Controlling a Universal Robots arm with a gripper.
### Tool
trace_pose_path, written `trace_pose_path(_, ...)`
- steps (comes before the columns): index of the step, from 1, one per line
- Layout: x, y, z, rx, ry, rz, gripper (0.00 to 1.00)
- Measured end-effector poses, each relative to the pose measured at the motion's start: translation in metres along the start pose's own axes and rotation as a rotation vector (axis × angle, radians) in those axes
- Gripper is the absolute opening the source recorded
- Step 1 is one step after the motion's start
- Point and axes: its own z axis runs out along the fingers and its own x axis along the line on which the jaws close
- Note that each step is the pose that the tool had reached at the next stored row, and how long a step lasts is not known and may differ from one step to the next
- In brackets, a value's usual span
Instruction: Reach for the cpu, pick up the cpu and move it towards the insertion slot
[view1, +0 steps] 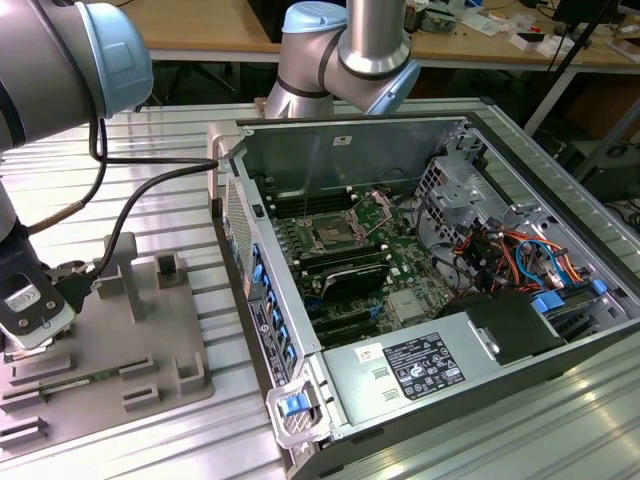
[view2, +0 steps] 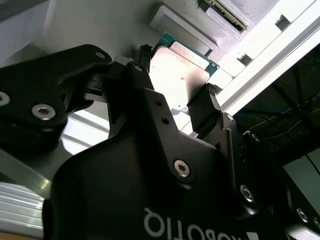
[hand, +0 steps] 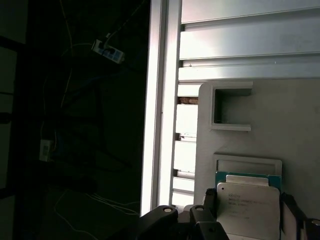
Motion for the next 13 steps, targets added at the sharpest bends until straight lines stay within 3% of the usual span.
trace_pose_path(9,0.0001,0.0,-0.003,0.0,0.0,0.0,0.55)
trace_pose_path(13,0.0002,0.0001,-0.0089,0.0,0.0,0.0,0.55)
